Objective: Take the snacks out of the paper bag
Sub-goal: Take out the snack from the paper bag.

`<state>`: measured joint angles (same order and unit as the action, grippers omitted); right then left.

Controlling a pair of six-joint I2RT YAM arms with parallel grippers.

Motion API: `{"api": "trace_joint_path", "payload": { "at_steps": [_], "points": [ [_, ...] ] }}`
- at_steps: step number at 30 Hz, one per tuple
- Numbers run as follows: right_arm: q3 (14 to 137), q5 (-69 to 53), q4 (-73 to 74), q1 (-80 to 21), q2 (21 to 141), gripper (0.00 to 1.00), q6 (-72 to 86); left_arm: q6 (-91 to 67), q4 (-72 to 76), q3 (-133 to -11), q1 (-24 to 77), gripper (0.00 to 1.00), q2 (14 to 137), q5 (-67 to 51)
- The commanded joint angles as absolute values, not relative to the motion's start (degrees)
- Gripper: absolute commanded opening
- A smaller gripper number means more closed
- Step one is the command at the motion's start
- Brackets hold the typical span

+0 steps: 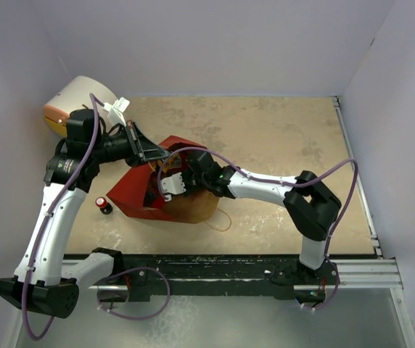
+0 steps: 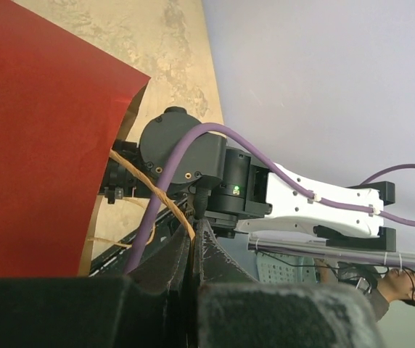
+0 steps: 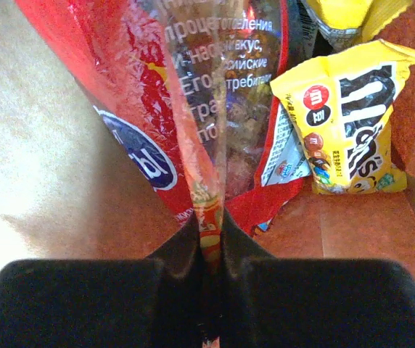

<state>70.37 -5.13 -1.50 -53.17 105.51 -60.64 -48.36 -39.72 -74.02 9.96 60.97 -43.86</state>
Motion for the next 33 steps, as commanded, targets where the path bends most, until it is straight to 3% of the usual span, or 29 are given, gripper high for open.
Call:
{"api": "trace_joint_path", "payload": {
  "at_steps": [1,18,33],
  "points": [
    [72.7,-6.5,-3.4,-54.1,100.8,0.00,-55.8,-46.8,-40.3,-76.9,10.2,0.00,60.3,-43.9],
    [72.4,-9.7,4.7,-55.4,80.8,0.00,-29.2,-42.0,-44.6,-80.7,10.2,0.00,61.6,-41.7],
    [75.0,-11.0,7.5,-55.4,64.4,0.00,-14.8,-42.7,-41.5,-79.9,10.2,0.00,63.8,-42.1]
  ]
}}
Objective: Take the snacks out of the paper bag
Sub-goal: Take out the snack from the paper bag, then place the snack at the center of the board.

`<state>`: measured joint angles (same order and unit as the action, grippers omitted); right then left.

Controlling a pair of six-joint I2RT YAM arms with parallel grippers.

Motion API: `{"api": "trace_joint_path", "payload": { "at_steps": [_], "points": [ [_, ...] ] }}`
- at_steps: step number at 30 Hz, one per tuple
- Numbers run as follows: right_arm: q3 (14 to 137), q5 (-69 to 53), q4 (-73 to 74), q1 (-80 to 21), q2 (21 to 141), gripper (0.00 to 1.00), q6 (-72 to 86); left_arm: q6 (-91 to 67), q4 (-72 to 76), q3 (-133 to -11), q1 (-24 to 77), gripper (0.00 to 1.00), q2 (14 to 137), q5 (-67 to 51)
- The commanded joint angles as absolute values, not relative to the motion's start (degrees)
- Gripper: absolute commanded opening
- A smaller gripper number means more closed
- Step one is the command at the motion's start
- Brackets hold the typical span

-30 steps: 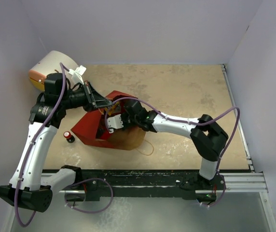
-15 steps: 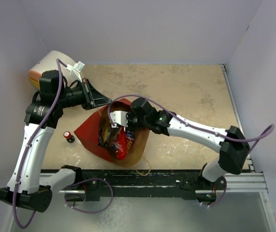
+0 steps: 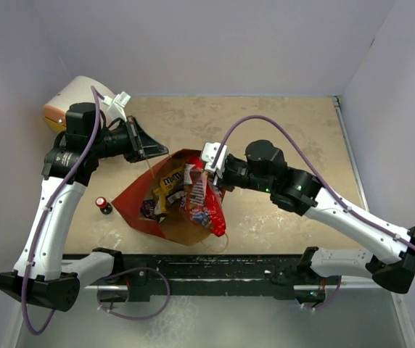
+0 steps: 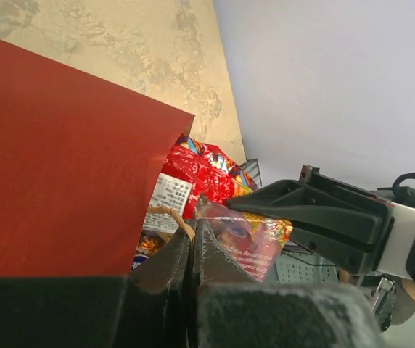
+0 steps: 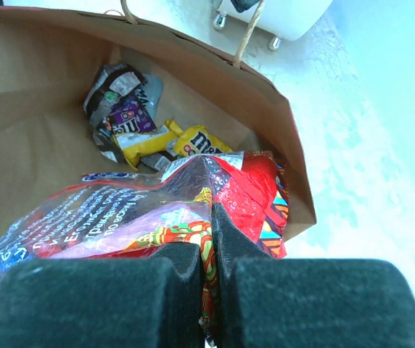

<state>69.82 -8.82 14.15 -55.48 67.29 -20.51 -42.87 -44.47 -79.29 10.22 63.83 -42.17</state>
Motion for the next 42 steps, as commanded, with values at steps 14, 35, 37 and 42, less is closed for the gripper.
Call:
{"api": "trace_joint_path", "payload": {
  "at_steps": [14,35,37,42],
  "points": [
    [87.9,26.8,11.4,-54.1,61.5,0.00,-16.4,-42.1,-41.8,-80.8,10.1,0.00,65.5,-41.9],
    [76.9,21.8,6.9,-15.8,72.9,0.00,-0.7,-42.2,-41.8,-84.3,10.1,0.00,69.0,-42.2],
    [76.4,22.4,5.8,-11.8,75.3,0.00,0.6,-42.4,-42.1,-84.9,10.1,0.00,69.7,-42.3],
    [73.8,26.0,1.3,-5.0,79.9,0.00,-2.2,-42.4,-42.5,-86.4,10.1,0.00,70.6,-43.5]
  ]
}}
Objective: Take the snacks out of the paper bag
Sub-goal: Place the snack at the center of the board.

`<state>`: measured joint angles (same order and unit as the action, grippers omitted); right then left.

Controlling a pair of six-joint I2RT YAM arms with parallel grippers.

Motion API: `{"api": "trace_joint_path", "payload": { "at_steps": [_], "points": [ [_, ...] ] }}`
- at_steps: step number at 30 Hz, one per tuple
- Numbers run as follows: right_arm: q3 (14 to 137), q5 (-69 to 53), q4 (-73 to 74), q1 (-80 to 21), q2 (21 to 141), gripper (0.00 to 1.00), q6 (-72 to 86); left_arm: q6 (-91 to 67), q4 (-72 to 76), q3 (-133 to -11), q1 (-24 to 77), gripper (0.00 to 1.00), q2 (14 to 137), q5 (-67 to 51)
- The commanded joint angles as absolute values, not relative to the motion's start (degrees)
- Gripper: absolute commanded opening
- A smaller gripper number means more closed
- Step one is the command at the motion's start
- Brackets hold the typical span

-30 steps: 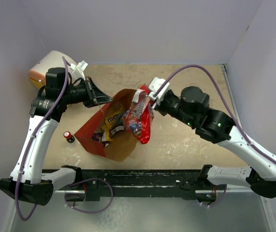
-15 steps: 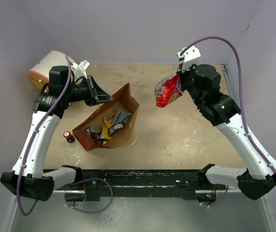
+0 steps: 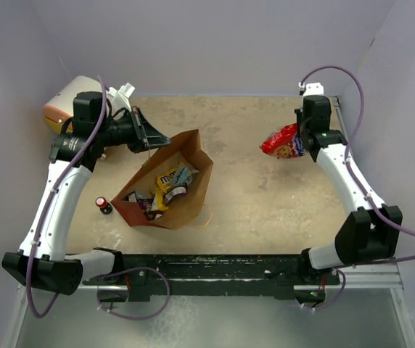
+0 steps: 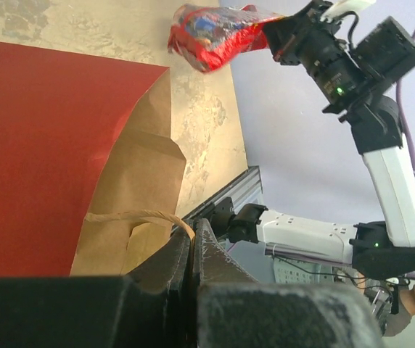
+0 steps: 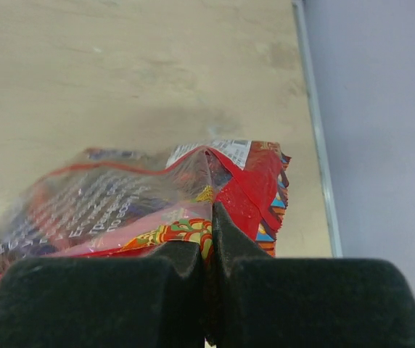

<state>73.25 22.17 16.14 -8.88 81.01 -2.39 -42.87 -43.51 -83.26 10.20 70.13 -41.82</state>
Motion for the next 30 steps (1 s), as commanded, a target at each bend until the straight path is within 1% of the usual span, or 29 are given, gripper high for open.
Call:
{"api": "trace_joint_path", "payload": {
  "at_steps": [1,4,7,9,10,13,16,18,19,20,22,26,28,30],
  "points": [
    [72.7,27.0,0.0,-4.1,80.4,0.00,-3.1,-42.2,-42.8,-86.6,10.1,0.00,70.7,-43.8],
    [69.1,29.3,-1.8,-1.9,80.7,0.00,-3.4,-41.6,-43.3,-86.8,10.1,0.00,70.7,-44.1],
    [65.9,27.8,1.8,-1.4,78.6,0.00,2.6,-41.7,-43.1,-86.2,10.1,0.00,70.4,-44.8],
    [62.2,21.6,5.2,-1.4,76.1,0.00,10.8,-41.7,-42.9,-85.5,10.1,0.00,69.8,-45.4],
    [59.5,16.6,5.9,-1.4,74.7,0.00,15.2,-41.5,-42.9,-85.1,10.1,0.00,69.5,-45.4],
    [47.0,0.8,1.3,-1.5,70.3,0.00,22.8,-40.8,-42.5,-83.2,10.1,0.00,68.2,-45.5],
    [36.0,-9.1,-1.3,-1.5,65.5,0.14,32.2,-41.4,-41.6,-80.9,10.1,0.00,67.1,-45.4],
    [30.3,-12.1,-5.1,-1.5,62.7,0.30,35.9,-42.4,-41.5,-80.5,10.1,0.00,66.6,-45.5],
    [28.2,-16.1,-6.3,-1.5,61.6,0.34,36.3,-42.7,-41.3,-80.3,10.1,0.00,66.1,-45.5],
    [27.6,-16.4,-5.2,-1.4,60.8,0.38,35.9,-42.9,-41.2,-80.1,10.1,0.00,65.7,-45.5],
    [30.3,-13.9,1.0,-1.4,59.1,0.46,30.6,-42.4,-41.5,-80.0,10.1,0.00,65.3,-45.0],
    [37.8,-11.2,8.4,-1.4,56.0,0.64,22.3,-41.6,-42.0,-79.8,10.1,0.00,66.0,-45.7],
    [42.0,-11.0,10.3,-1.5,56.2,0.69,17.1,-41.6,-41.9,-79.8,10.1,0.00,66.2,-45.8],
    [45.8,-11.2,11.0,-1.5,56.8,0.73,15.5,-41.8,-41.5,-79.9,10.1,0.00,66.2,-45.8]
  ]
}}
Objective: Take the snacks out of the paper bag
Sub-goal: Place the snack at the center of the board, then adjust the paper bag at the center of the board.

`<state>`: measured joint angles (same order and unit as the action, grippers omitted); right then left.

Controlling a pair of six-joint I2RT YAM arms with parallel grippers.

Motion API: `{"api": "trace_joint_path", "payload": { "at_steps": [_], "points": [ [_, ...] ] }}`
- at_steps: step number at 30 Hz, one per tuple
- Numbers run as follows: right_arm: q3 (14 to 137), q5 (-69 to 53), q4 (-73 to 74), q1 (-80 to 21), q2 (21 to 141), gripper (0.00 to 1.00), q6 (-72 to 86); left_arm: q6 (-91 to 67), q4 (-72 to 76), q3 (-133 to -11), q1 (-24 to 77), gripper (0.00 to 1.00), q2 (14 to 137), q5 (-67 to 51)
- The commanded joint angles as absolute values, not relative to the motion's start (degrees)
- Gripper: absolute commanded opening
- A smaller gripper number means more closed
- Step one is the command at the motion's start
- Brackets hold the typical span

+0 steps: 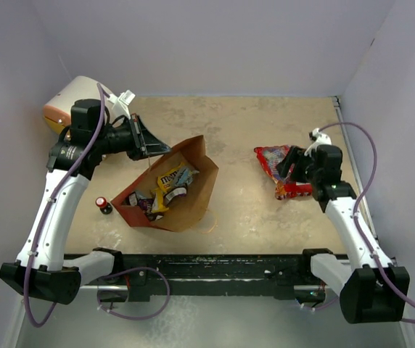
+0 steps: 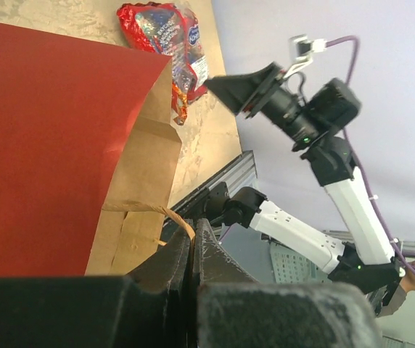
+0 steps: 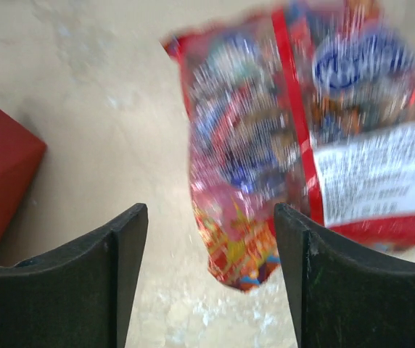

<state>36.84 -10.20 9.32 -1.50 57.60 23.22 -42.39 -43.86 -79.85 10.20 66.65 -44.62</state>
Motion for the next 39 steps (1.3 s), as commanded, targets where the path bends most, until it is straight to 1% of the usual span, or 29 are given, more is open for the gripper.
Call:
{"api": "trace_joint_path", "payload": {
  "at_steps": [1,7,12,18,27,33,39],
  "points": [
    [47.0,-12.0,11.0,-1.7,57.0,0.74,15.3,-41.8,-41.3,-80.0,10.1,0.00,66.1,-45.8],
    [52.1,-17.7,7.7,-5.0,59.3,0.81,19.8,-40.4,-40.7,-80.6,10.1,0.00,66.3,-45.6],
    [53.9,-17.9,6.5,-13.0,61.9,0.84,22.8,-37.8,-41.2,-84.9,10.1,0.00,68.5,-42.4],
    [54.8,-20.2,8.1,-17.7,65.2,0.85,25.2,-27.2,-44.3,-95.9,10.1,0.00,74.4,-38.1],
    [60.9,-20.9,14.0,-19.7,67.1,0.85,23.0,-9.9,-48.9,-112.9,10.2,0.00,83.3,-33.1],
    [60.4,-21.9,15.4,-20.3,66.7,0.85,23.5,-5.9,-49.1,-112.4,12.5,0.00,85.4,-35.6],
    [54.5,-23.2,15.3,-21.3,64.6,0.83,26.3,-8.8,-47.4,-107.1,14.4,0.00,85.1,-40.1]
  ]
}}
